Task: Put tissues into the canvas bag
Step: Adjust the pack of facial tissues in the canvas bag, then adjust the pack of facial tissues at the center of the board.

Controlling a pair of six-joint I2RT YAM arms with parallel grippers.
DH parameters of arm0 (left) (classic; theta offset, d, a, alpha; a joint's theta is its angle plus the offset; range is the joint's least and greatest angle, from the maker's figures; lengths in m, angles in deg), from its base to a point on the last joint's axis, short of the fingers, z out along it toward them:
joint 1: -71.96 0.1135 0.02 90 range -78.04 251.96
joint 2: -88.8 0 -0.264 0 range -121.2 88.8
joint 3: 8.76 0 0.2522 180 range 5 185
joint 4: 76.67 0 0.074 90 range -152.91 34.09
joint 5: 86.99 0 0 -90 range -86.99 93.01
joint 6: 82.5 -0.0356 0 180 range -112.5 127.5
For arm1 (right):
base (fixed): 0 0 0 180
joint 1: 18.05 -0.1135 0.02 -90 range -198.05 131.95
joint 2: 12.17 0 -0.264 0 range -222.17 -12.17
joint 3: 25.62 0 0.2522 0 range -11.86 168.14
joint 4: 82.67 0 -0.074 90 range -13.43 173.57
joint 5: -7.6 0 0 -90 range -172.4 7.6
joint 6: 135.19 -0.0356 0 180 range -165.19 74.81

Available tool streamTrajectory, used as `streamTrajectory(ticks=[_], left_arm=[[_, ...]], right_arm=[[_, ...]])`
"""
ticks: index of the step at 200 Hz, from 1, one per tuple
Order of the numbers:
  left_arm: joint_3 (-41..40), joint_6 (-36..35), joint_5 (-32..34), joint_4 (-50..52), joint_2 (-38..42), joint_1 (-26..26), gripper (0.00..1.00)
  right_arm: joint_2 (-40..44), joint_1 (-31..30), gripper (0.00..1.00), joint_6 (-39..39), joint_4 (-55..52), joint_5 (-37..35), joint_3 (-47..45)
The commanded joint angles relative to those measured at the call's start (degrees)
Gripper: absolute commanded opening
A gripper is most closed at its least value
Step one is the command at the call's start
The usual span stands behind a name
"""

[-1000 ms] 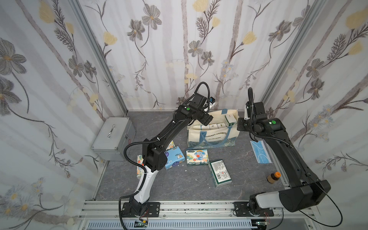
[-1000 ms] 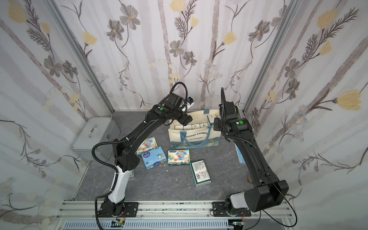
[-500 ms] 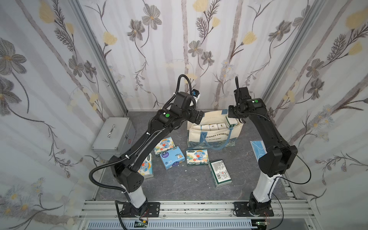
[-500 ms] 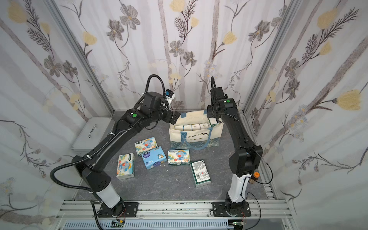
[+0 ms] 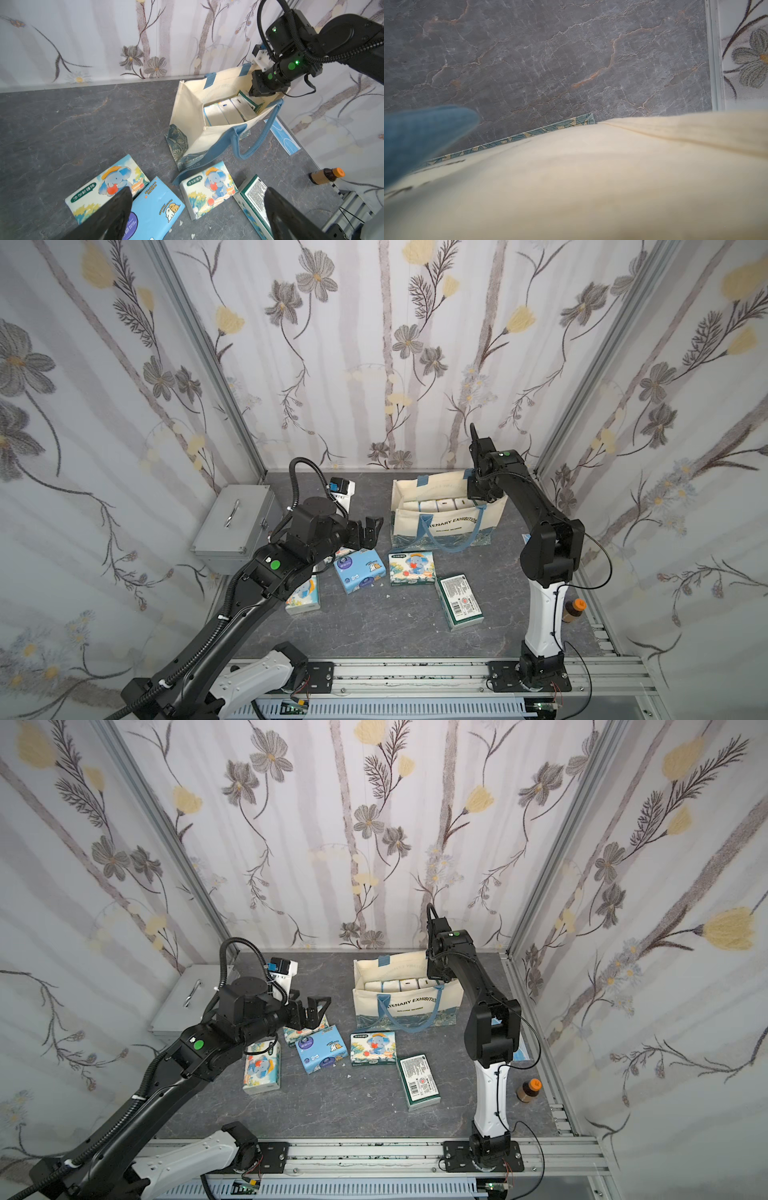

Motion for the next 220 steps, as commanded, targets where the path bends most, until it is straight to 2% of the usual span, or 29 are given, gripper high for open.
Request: streamTrajectory(ticks=[1, 27, 42, 53, 83, 109, 138, 163, 193, 220], left_arm=[[-2.4, 3.0, -0.4, 2.1, 2.9, 0.5, 1.0], [-4.8, 7.2, -2.9, 4.8, 5.1, 1.1, 1.0], [-8.0, 9.3, -5.4, 3.6, 6.4, 1.0, 1.0], [-10.7, 10.5, -7.8, 1.8, 7.8, 1.1, 1.0], [-14.3, 11.3, -12.4, 1.2, 11.3, 1.0, 1.0], [-17.7, 13.8, -17.7, -0.3, 11.4, 1.0, 1.0], [-24.7, 19.5, -21.8, -8.8, 9.7, 0.3, 1.0], [-29.2, 23.9, -20.7, -16.0, 7.1, -1.5, 0.99], [-30.2, 26.1, -18.9, -17.5, 2.0, -5.8, 0.98], [-29.7, 25.5, -19.0, -18.2, -2.7, -7.8, 0.97]], right_arm=[[0.8, -0.1, 0.0, -0.4, -3.9, 2.0, 5.8], [7.9, -1.2, 0.0, 1.1, -5.7, 4.0, 11.2], [13.8, -3.2, 0.07, 1.7, -5.2, 4.9, 8.9], [19.2, -5.3, 0.1, 1.8, -3.9, 4.9, 3.9], [38.4, -12.8, 0.21, -0.1, 7.9, 5.5, -22.2], [55.2, -14.1, 0.38, -5.2, 18.4, 14.4, -45.0], [66.8, -14.7, 0.39, -9.9, 19.1, 18.7, -60.3], [72.4, -15.2, 0.45, -14.0, 21.6, 21.7, -73.2], [74.4, -15.4, 0.58, -19.0, 26.4, 21.8, -84.0], [74.6, -15.7, 0.6, -22.9, 30.2, 21.3, -90.2]])
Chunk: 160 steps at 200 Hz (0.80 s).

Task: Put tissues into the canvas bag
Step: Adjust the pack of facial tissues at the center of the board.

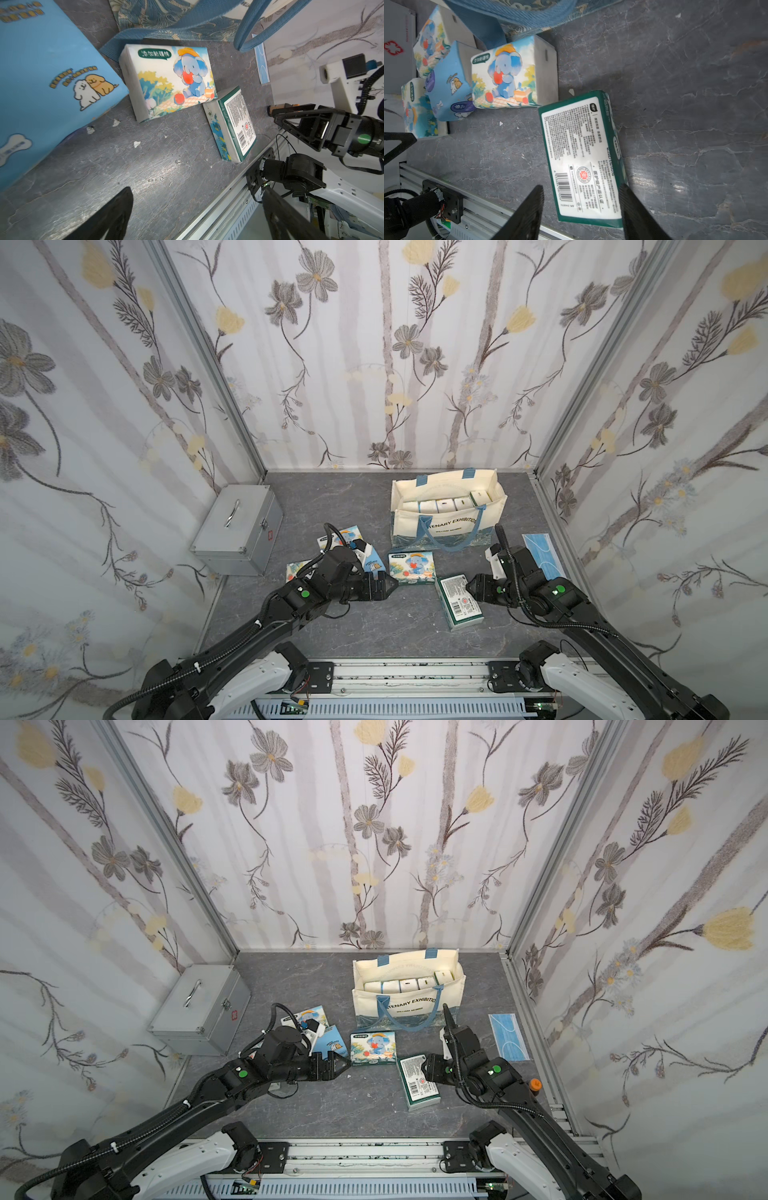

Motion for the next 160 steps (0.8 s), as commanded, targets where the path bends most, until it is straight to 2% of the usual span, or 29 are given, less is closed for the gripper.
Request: streamTrajectory(ticks=[1, 26, 52, 66, 94, 111, 125, 133, 149, 160], left_arm=[[0.4, 1.2, 0.6, -3.8, -2.9, -1.0, 0.97], [1.7, -1.2, -0.1, -5.4, -6.3, -1.0, 0.96], [2.7, -3.1, -1.0, -7.6, -9.4, -1.0, 0.96], [2.3, -2.6, -2.3, -8.8, -10.2, -1.0, 0.95], [-1.1, -0.4, -3.7, -11.7, -6.8, -1.0, 0.95], [-3.6, -0.7, -3.4, -13.1, -3.3, -1.0, 0.95], [-5.1, -1.0, -3.2, -13.2, -0.9, -1.0, 0.95], [-5.7, -0.8, -3.0, -12.8, 0.4, -1.1, 0.95], [-6.9, 0.5, -1.7, -10.8, 3.6, -1.4, 0.95], [-7.7, 1.6, -0.1, -8.8, 6.2, -1.7, 0.95]], right_arm=[[0.3, -0.3, 0.6, -5.9, 6.8, 0.6, -4.1], [-0.4, -0.6, 0.61, -8.6, 7.8, 0.3, -5.9], [-2.3, -1.1, 0.65, -10.4, 4.3, -0.8, -5.7], [-1.6, -3.1, 0.7, -12.8, 2.6, -1.8, -6.2], [1.8, -8.5, 0.73, -16.7, -0.3, -5.8, -6.4], [2.4, -10.6, 0.73, -18.8, 0.0, -4.9, -7.0], [2.3, -13.5, 0.72, -22.3, 7.3, -0.8, -9.2], [2.1, -15.2, 0.72, -25.7, 14.8, 2.6, -11.0], [0.9, -22.4, 0.72, -34.3, 33.7, 7.4, -14.5], [-0.6, -25.6, 0.72, -36.0, 39.6, 9.1, -13.0]])
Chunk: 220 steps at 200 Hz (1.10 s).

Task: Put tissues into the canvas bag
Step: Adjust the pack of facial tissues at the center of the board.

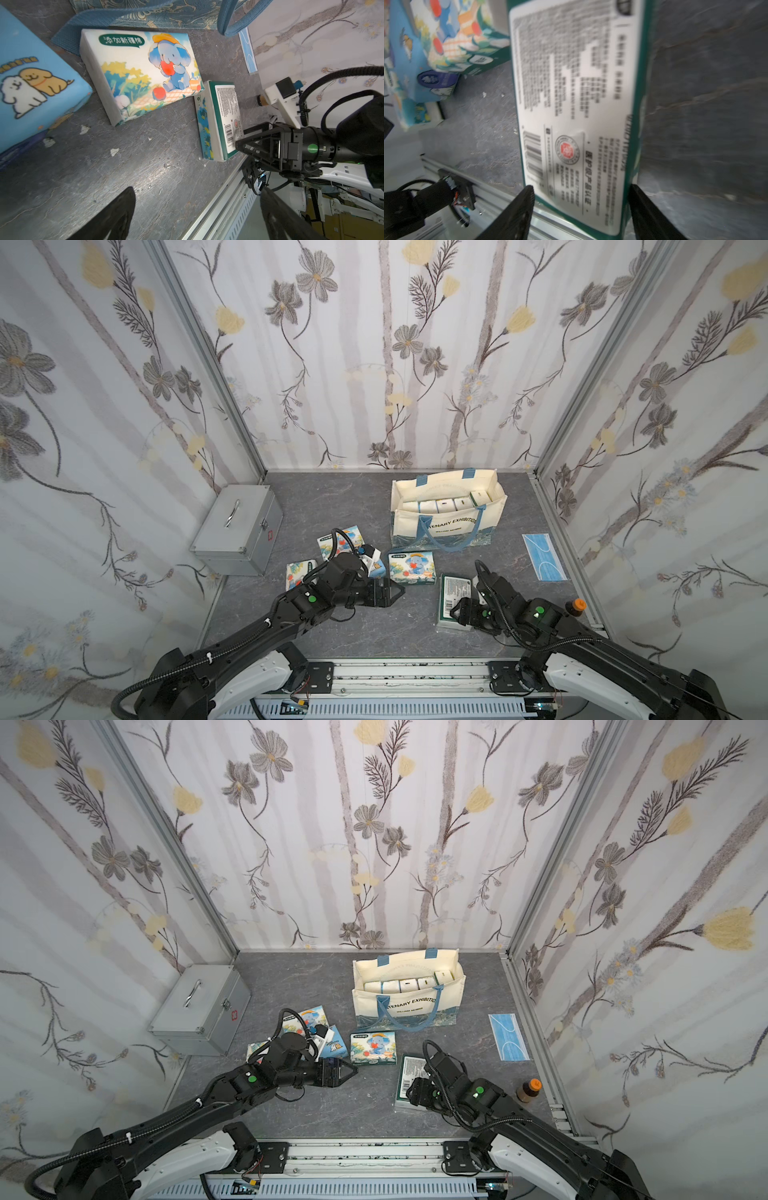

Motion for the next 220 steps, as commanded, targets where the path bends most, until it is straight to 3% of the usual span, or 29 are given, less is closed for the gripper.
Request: streamTrajectory(ticks=[1, 15, 43, 93, 123, 162, 191, 220], left_arm=[[-1.3, 2.3, 2.7, 1.4, 4.1, -0.4, 0.95], [-2.5, 4.4, 4.6, 3.1, 7.6, -0.5, 0.95], [-3.8, 8.4, 5.3, 3.5, 11.1, -1.1, 0.94], [-3.0, 10.4, 4.0, -3.1, 1.5, -4.5, 0.94], [-0.3, 11.7, 4.7, -10.5, -8.4, -8.7, 0.91], [7.0, 11.7, 6.0, -12.3, -23.1, -14.6, 0.84], [10.0, 13.0, 6.9, -12.4, -27.5, -15.6, 0.81], [13.9, 12.4, 7.0, -7.8, -28.8, -15.7, 0.83]], right_arm=[[-2.0, -5.4, 0.72, -10.5, 24.3, 7.3, 0.5], [-2.6, -7.9, 0.72, -6.7, 17.6, 7.0, 6.4], [0.7, -8.7, 0.73, 1.8, -3.2, -0.9, 16.6], [13.5, -7.0, 0.73, 4.7, -14.5, -13.4, 12.5], [16.5, 0.9, 0.72, 8.9, -16.0, -8.0, 9.8], [10.7, 15.0, 0.72, 19.0, -15.9, 0.4, 10.8], [5.6, 21.0, 0.74, 24.9, -13.5, 2.6, 12.0], [-2.3, 27.6, 0.77, 27.3, -9.6, 11.3, 12.7]])
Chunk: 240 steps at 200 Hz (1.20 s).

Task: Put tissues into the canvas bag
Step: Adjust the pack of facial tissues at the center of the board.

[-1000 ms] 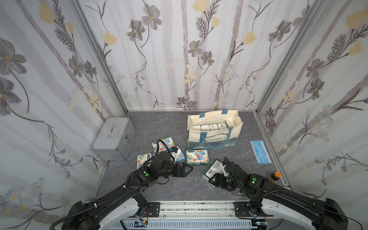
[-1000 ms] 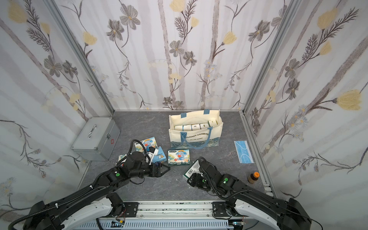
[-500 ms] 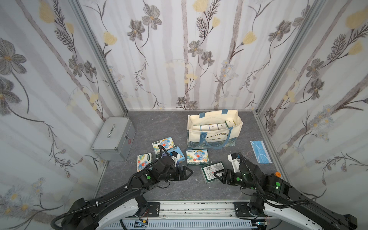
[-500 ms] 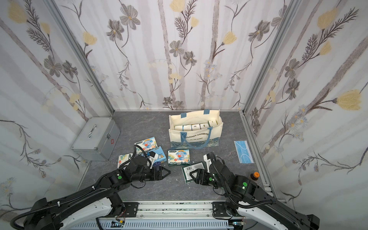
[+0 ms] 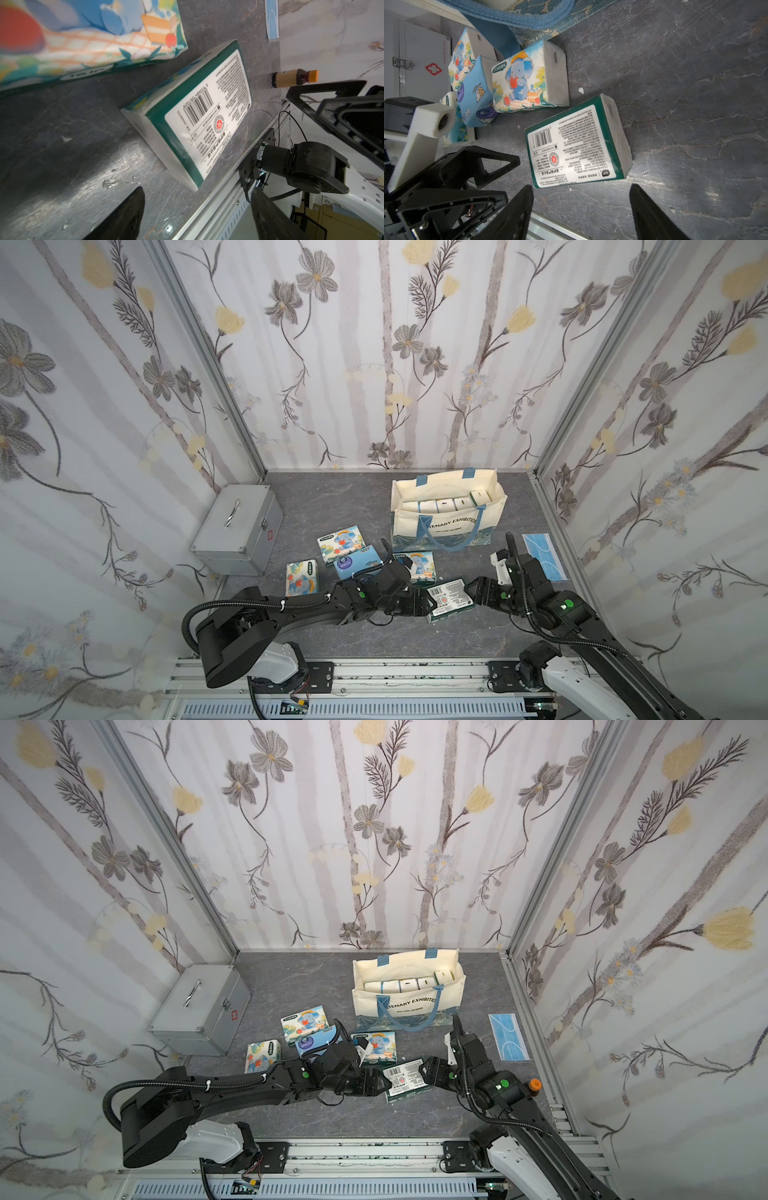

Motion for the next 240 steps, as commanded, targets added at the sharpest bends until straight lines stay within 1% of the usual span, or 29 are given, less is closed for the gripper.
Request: streamTrajectory(ticks=[1, 5, 8, 12, 46, 73, 76, 84, 87, 95, 112, 126, 144, 156, 176, 200, 219, 240], left_arm=[[2.9, 0.2, 1.0, 2.0, -0.5, -0.2, 0.83], [3.5, -0.1, 1.0, 2.8, -0.4, -0.3, 0.83], [3.8, -0.3, 1.1, 3.4, -0.1, -0.3, 0.83], [4.1, -0.6, 1.4, 4.1, 0.2, -0.4, 0.84], [3.5, -1.9, 4.3, 7.8, 4.5, -0.5, 0.86], [3.0, -4.3, 5.2, 9.0, 5.7, -0.4, 0.88], [3.0, -4.6, 5.3, 9.2, 5.7, -0.4, 0.88], [2.9, -5.2, 5.7, 9.4, 5.8, -0.4, 0.9], [2.8, -5.4, 5.9, 9.5, 6.0, -0.4, 0.9], [2.5, -5.8, 5.9, 9.1, 6.2, -0.3, 0.9], [2.0, -6.8, 5.5, 8.2, 6.2, 0.1, 0.9], [1.7, -7.5, 4.3, 6.4, 4.7, 0.8, 0.89], [2.7, -8.2, 2.2, 5.7, 1.3, 2.1, 0.84], [3.7, -8.5, -0.5, 5.3, -1.2, 2.6, 0.82], [4.5, -8.9, -3.0, 3.8, -3.6, 2.7, 0.82], [5.5, -9.1, -4.1, 3.6, -5.9, 2.8, 0.82], [6.0, -9.6, -4.9, 3.5, -6.7, 2.9, 0.82], [6.6, -10.7, -5.0, 3.8, -7.3, 3.5, 0.83]], right_arm=[[-4.4, 3.3, 0.78, 4.5, 3.9, 8.1, 1.0], [-5.1, 3.7, 0.79, 4.9, 4.1, 8.8, 1.3], [-5.6, 3.8, 0.83, 5.0, 4.3, 9.1, 1.4], [-6.0, 4.0, 0.85, 5.2, 4.5, 9.3, 1.5], [-7.7, 4.5, 0.86, 5.6, 5.8, 9.6, 1.8], [-7.4, 4.8, 0.86, 5.9, 5.7, 8.9, 0.8], [-7.4, 4.8, 0.89, 5.9, 5.6, 8.8, 0.7], [-7.7, 5.1, 0.91, 5.9, 5.9, 8.9, 0.4], [-7.9, 5.2, 0.94, 6.0, 6.0, 9.0, 0.4], [-8.6, 5.4, 0.95, 6.0, 6.7, 9.4, 0.4], [-10.1, 5.8, 0.95, 5.7, 8.3, 9.8, 0.4], [-11.1, 6.0, 0.95, 5.5, 9.0, 9.4, 0.3], [-11.9, 6.1, 0.94, 5.0, 9.9, 8.6, -0.2], [-12.3, 6.0, 0.94, 4.5, 11.7, 10.3, -1.2], [-13.0, 5.8, 0.91, 1.9, 14.9, 14.5, -2.8], [-11.4, 5.1, 0.9, -1.9, 17.9, 17.2, -6.4], [-8.8, 4.2, 0.87, -3.7, 18.3, 18.0, -9.0], [-6.5, 2.3, 0.85, -3.2, 14.0, 14.3, -9.2]])
